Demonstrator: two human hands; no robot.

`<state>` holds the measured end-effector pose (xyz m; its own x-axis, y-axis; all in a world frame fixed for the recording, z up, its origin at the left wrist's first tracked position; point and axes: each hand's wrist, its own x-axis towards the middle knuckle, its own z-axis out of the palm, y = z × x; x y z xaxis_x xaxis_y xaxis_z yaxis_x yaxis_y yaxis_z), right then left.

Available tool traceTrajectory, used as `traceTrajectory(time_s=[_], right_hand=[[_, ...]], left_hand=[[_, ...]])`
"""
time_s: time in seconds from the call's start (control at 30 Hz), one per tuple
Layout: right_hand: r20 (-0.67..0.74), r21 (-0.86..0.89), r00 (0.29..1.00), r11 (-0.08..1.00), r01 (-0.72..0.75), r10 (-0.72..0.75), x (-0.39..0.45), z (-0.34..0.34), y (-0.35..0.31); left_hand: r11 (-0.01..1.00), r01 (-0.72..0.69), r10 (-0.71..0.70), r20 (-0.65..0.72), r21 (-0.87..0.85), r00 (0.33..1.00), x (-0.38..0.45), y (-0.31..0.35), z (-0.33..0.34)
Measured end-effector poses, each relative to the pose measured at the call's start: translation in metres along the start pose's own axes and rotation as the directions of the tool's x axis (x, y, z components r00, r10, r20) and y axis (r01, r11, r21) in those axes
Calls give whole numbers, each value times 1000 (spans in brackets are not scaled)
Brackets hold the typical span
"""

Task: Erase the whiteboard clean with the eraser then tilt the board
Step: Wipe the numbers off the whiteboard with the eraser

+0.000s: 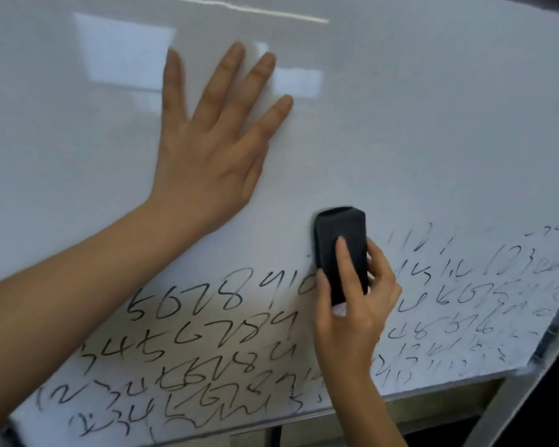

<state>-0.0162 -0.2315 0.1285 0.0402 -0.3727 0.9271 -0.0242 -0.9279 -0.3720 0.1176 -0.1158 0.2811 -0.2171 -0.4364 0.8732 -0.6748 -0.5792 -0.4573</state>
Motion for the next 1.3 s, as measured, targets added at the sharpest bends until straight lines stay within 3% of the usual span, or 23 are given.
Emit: traceTrajectory(time_s=[0.13, 0.3, 0.57, 0.83, 0.9, 1.0, 1.07, 1.17, 1.3], right_hand=[[-51, -6, 988, 989, 147, -147, 58, -20, 28], [62, -7, 946, 948, 318, -317, 109, -25, 58], [197, 132, 769, 794, 594, -608, 48, -9, 73], [256, 174, 671, 716, 676, -696, 44, -12, 83], [248, 103, 712, 749, 655, -657, 60, -17, 88], [150, -16, 866, 874, 485, -477, 87, -24, 94], [88, -29, 917, 920, 392, -388, 96, -24, 93], [30, 27, 951, 952, 306, -306, 87, -15, 80], [119, 102, 902, 908, 406, -416, 43, 12, 49]], left_hand=[[998, 48, -48, -6, 42, 999, 24, 19, 6], [989, 134, -135, 19, 70, 991, 39, 40, 14], [980, 184, -184, -9, 70, 983, 31, 56, 24], [979, 178, -176, -33, 99, 984, 28, 57, 31], [983, 168, -167, -24, 78, 986, 28, 57, 33], [985, 158, -157, -23, 70, 987, 26, 56, 35], [984, 165, -164, -19, 59, 986, 27, 55, 35], [984, 173, -173, -3, 36, 985, 27, 53, 34], [985, 171, -171, 3, -15, 985, 26, 49, 31]])
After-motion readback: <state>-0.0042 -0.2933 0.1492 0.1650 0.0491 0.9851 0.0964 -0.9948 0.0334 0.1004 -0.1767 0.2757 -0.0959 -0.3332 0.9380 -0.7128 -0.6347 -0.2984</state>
